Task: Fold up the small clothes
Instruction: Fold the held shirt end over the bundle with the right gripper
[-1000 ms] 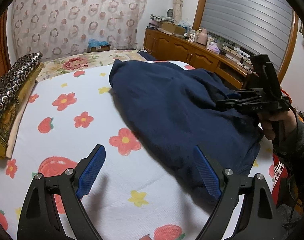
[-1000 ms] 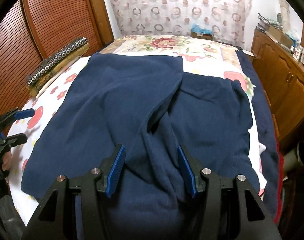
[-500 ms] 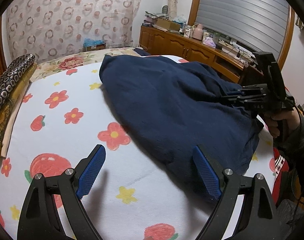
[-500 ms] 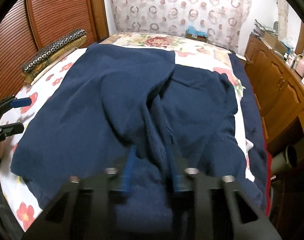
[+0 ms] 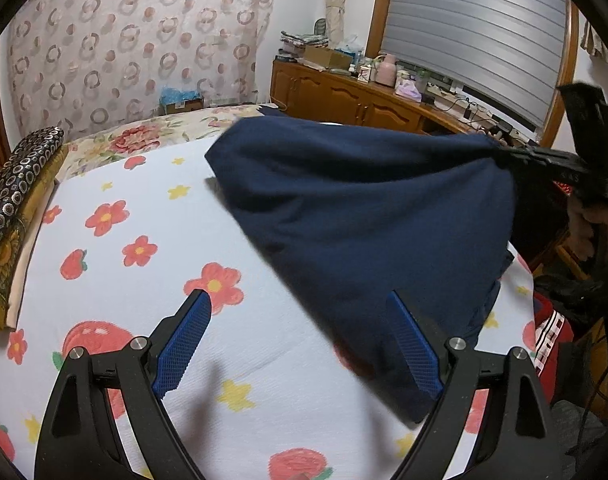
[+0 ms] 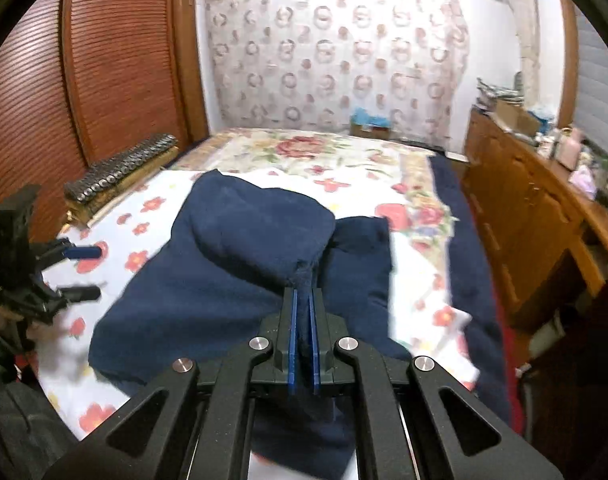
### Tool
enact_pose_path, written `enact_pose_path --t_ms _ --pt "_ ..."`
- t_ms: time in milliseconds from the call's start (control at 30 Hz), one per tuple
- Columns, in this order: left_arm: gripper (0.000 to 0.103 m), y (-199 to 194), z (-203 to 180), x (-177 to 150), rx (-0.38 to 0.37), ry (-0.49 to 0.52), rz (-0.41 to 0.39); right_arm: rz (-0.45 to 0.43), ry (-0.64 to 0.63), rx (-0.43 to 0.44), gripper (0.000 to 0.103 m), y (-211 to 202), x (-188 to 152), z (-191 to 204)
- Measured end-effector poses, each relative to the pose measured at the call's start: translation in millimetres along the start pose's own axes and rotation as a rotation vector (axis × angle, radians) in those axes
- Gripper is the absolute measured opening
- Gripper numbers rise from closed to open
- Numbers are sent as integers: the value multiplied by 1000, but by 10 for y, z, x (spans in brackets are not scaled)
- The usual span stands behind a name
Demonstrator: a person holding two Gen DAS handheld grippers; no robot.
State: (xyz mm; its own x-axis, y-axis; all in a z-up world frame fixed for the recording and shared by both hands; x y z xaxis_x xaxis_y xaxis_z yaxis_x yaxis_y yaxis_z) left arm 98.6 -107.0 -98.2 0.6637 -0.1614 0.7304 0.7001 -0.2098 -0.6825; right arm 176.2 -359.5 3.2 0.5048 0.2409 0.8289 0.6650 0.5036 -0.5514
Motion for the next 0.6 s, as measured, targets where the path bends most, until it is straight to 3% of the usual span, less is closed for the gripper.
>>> enact_pose_path --t_ms 167,233,333,367,400,600 --pt "89 2 -4 20 5 -2 0 100 40 -6 5 85 -318 -105" --pt "89 6 -4 38 10 -2 0 111 54 4 10 170 -352 -86" --pt "89 5 20 99 28 -2 -8 74 55 9 30 194 -228 -56" --pt "89 -2 27 124 32 -2 -14 53 49 20 43 190 -157 -33" --pt "89 -7 39 151 35 -4 -19 38 42 19 47 180 -85 -48" --pt "89 -2 87 373 48 -7 -53 48 19 38 47 625 284 -181"
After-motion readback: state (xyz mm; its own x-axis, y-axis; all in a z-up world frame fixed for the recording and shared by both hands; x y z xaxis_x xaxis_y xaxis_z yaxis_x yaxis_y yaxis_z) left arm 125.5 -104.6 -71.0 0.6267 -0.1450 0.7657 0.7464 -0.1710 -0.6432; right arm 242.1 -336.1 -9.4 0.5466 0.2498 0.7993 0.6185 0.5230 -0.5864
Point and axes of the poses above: each gripper's, at about its wrist camera, not at the fingertips, and y roughly the way its jaws point, z to its left, x to its top, the point moved 3 cm from there along y, roughly the way its jaws point, and after that the axes turned 10 degrees about x, right-handed, at the moved point
